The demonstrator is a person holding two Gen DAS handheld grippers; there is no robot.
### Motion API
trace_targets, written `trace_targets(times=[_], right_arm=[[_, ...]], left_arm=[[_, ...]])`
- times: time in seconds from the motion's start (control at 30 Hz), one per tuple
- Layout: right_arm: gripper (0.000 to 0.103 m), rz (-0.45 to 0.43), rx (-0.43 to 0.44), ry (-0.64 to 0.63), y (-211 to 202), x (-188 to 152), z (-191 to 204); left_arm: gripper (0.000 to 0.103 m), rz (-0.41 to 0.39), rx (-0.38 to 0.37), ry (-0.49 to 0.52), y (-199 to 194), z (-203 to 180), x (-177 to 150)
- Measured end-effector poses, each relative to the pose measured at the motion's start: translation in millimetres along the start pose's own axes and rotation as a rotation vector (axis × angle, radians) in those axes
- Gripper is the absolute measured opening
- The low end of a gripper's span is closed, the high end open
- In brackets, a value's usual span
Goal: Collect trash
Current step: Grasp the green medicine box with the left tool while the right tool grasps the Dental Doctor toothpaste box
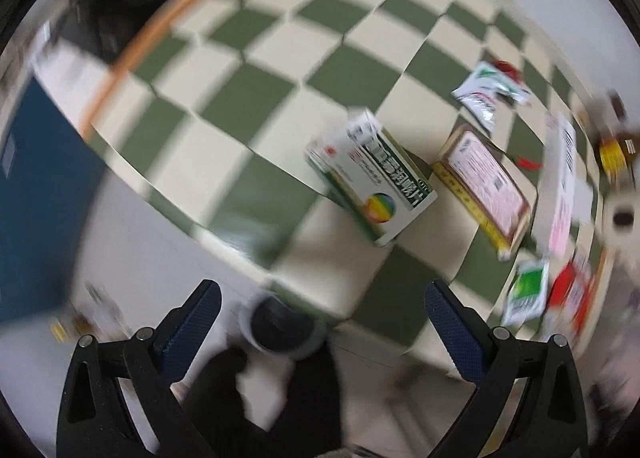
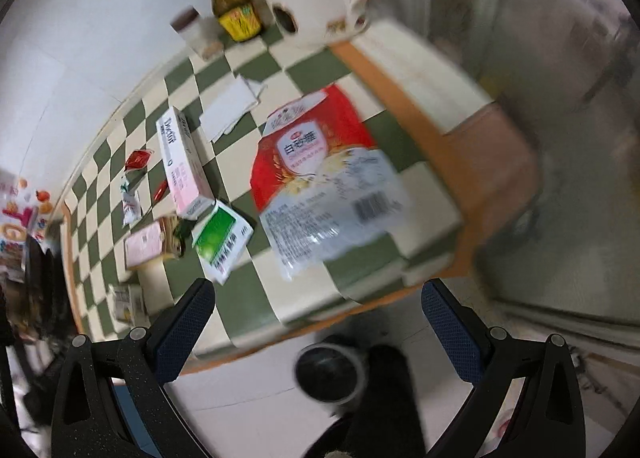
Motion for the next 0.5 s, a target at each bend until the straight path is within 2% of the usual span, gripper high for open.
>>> trace_targets(times=[0.1,0.23,0.3,0.4,0.43,0.5], right_arm=[[0.103,0.047,0.020,-0.084,53,26,32],[0.103,0.073,0.063,-0.217,101,45,98],[0.103,0.082,0.073,-0.276,120,51,127],[0.100,0.098,0.080,-0.358,152,57,168],[0.099,0.103,0.076,-0.380,160,58,178],[0.094,0.108,0.076,-0.418,176,59,196]], left_arm=[[0.102,0.073,-0.018,-0.144,35,-9,8],[0.102,0.108,-0.050,-0.314,62,-12,18],[0.098,0.115,-0.051,-0.366,72,-12,20],[0.077,0.117,-0.012,-0.373,83,-10,20],[0.069,0.089,0.001,-0.360,82,-9,22],[0.069,0.052,0.036,-0.285,79,-9,22]])
Point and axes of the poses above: each gripper's, at about its wrist camera, not at the fingertips, and y roughly the way its jaws point, z to its left, x to its top, the point moved 3 cm from there along y, roughly the way its jaws point, and after that the axes turned 13 degrees about -z, right-handed, at the moved point
